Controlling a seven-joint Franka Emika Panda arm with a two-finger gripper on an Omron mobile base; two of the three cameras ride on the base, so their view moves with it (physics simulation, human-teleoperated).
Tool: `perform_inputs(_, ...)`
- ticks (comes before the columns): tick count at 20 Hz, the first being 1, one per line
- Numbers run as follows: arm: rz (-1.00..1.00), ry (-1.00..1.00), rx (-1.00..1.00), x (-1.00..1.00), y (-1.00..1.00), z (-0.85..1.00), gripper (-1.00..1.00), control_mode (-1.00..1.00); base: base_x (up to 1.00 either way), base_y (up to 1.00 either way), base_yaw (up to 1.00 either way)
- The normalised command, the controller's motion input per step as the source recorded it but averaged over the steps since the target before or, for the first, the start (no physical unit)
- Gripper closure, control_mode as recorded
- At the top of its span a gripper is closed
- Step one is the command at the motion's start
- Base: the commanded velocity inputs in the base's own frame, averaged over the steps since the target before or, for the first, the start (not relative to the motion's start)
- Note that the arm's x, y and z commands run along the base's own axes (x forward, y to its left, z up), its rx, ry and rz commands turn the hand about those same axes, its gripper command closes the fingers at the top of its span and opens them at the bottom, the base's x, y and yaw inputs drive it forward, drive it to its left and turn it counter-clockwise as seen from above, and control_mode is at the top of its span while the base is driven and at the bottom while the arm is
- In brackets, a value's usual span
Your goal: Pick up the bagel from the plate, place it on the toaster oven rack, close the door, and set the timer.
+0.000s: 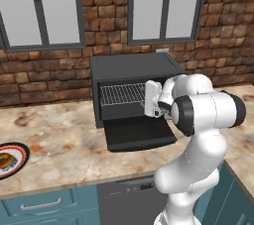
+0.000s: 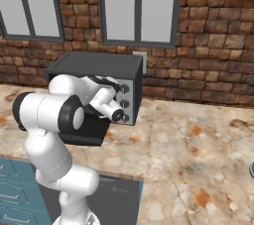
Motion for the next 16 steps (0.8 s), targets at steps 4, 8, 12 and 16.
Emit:
perform_inputs(4,0.00,0.01,0.00,0.00,0.00,-0.64,-1.00,-1.00,0.00,0.00,0.00)
perform_inputs(8,0.00,0.27,0.00,0.07,0.00,-0.29,-1.00,-1.00,0.00,0.00,0.00)
perform_inputs(12,0.00,0.33,-0.02,0.23,0.03,-0.40,-1.00,-1.00,0.00,0.00,0.00)
perform_inputs(16,0.00,0.09,-0.05,-0.03,0.24,-0.43,-1.00,-1.00,0.00,0.00,0.00)
